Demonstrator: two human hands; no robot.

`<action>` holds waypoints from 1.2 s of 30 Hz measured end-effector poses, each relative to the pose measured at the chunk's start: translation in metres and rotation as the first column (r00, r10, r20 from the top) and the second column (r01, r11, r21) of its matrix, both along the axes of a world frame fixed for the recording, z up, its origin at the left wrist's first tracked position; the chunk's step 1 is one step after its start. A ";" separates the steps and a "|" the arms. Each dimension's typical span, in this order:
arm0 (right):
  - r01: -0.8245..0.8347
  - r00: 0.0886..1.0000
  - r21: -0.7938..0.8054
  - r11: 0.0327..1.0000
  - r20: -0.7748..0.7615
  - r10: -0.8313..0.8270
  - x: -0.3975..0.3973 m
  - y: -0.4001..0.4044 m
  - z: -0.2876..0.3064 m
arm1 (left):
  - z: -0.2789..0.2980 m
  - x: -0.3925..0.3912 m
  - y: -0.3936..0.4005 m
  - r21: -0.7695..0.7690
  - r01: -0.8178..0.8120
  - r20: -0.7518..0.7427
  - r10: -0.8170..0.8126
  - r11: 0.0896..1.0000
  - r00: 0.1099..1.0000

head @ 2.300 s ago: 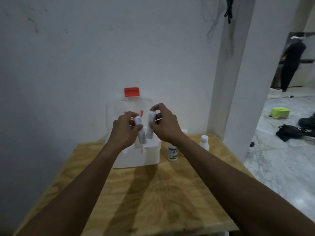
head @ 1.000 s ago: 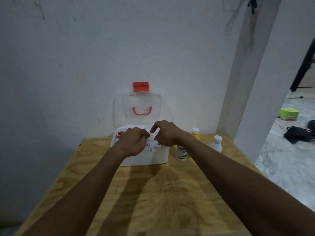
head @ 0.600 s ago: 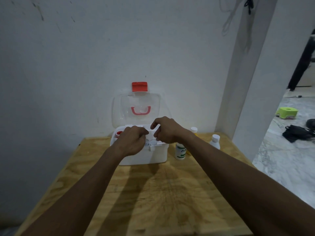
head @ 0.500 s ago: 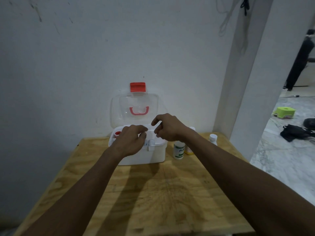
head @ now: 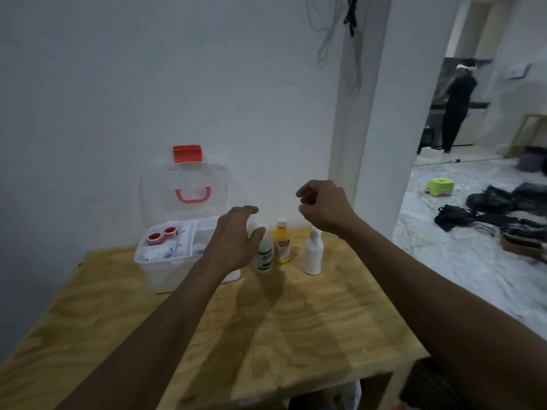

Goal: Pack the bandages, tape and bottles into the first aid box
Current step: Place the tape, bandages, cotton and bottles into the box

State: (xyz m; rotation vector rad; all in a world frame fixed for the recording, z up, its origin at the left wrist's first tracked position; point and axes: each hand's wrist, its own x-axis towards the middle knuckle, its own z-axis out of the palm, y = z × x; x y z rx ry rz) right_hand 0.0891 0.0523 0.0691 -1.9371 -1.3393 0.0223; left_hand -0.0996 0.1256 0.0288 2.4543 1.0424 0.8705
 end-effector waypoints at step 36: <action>-0.081 0.996 0.154 0.985 0.061 0.073 -0.051 -0.013 0.037 | 0.068 -0.028 -0.013 0.003 -0.175 0.238 0.169 0.985 0.956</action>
